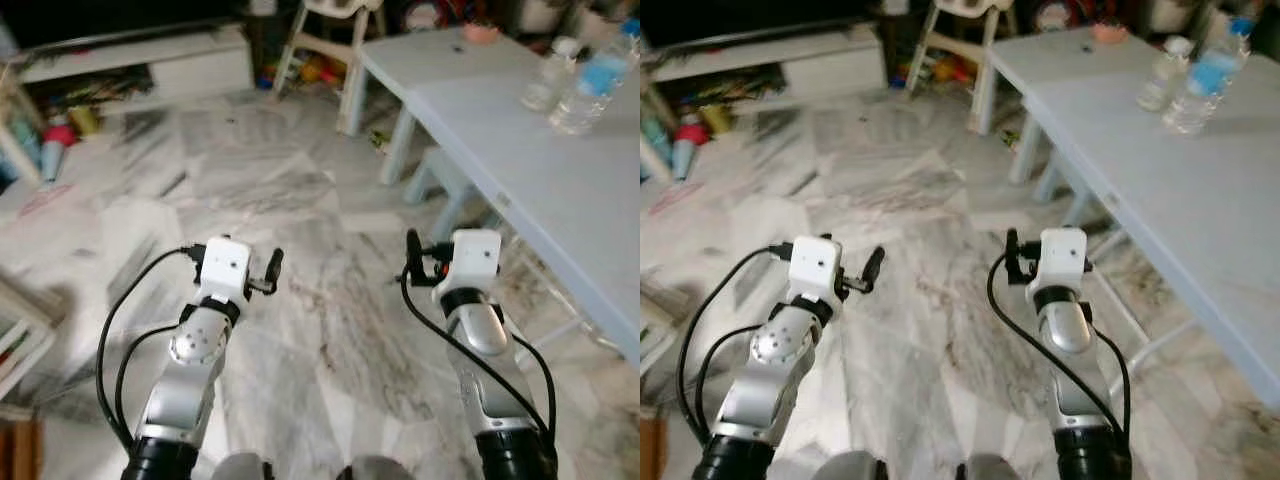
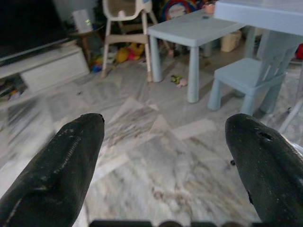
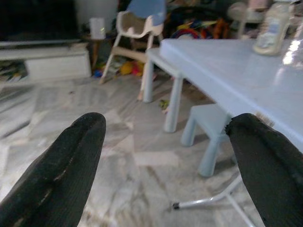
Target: Restocking fridge
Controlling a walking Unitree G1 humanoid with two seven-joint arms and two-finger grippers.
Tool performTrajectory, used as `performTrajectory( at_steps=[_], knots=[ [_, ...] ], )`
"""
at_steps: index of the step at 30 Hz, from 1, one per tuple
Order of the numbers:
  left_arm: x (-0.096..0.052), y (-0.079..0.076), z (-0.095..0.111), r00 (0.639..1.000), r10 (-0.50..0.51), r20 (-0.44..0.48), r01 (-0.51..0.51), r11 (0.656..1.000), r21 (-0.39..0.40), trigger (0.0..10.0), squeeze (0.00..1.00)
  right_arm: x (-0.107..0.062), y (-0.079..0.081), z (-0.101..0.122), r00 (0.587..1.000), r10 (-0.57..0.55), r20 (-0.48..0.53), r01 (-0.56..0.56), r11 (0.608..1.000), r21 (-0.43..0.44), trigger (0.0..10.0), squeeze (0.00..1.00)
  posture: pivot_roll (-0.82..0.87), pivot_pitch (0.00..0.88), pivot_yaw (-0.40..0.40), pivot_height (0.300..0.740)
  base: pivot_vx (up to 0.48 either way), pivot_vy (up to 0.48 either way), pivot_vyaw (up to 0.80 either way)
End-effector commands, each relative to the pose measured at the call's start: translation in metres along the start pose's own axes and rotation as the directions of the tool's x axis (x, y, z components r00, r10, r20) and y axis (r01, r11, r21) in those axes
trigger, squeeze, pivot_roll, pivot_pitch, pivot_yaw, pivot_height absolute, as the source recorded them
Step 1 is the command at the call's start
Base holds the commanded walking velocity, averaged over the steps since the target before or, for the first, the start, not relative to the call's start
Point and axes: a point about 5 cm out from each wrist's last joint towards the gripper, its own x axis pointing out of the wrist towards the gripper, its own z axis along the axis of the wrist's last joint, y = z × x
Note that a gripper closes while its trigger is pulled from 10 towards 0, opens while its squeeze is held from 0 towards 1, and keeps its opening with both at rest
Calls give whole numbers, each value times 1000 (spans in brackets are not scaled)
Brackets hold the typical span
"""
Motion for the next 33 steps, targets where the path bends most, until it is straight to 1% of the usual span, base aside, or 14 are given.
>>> performTrajectory(
  at_steps=[1, 7, 11, 12, 15, 26, 28, 30, 33],
  knots=[
    [0, 6, -1, 1000, 19, -7, -19, 1000, 0, 10000, 0, 1, 4, 2, 1000, 16, 9, -16, 1000, 8, 10000, 0, -58, 89, 3, 740, 480, 0, -800],
    [0, 8, 0, 1000, 29, 12, -29, 1000, -9, 10000, 0, 0, 6, 3, 1000, 20, 10, -20, 1000, 10, 10000, 0, -59, 89, 3, 740, 472, 0, -800],
    [1, 8, 3, 998, 46, 39, -45, 998, -38, 10000, 0, 0, 5, 4, 1000, 18, 18, -19, 1000, 15, 10000, 0, -61, 88, 5, 740, 437, 0, -722],
    [1, 8, 3, 998, 46, 40, -45, 998, -37, 10000, 0, 0, 5, 4, 1000, 18, 20, -18, 1000, 17, 10000, 0, -61, 88, 5, 740, 412, 247, 0],
    [2, 8, 5, 997, 49, 55, -45, 997, -69, 10000, 0, 0, 6, 6, 999, 29, 25, -30, 999, 18, 10000, 0, -66, 83, 3, 740, 390, 281, 0],
    [5, 8, 14, 993, 49, 111, -40, 996, -75, 10000, 0, -1, 7, 9, 998, 39, 49, -39, 999, 7, 10000, 0, -67, 87, 2, 740, 313, 363, 0],
    [5, 7, 13, 993, 45, 110, -36, 996, -84, 10000, 0, -1, 6, 9, 999, 28, 45, -28, 1000, 10, 10000, 0, -67, 87, 2, 740, 285, 386, 0],
    [4, 5, 14, 991, 33, 132, -20, 995, -101, 10000, 0, -1, 4, 8, 999, 28, 43, -29, 1000, 13, 10000, 0, -67, 87, 2, 740, 287, 384, 0],
    [2, 3, 12, 991, 28, 132, -14, 994, -107, 10000, 0, -2, 2, 9, 999, 21, 46, -21, 1000, -4, 10000, 0, -72, 86, 5, 740, 284, 387, 0]
  ],
)
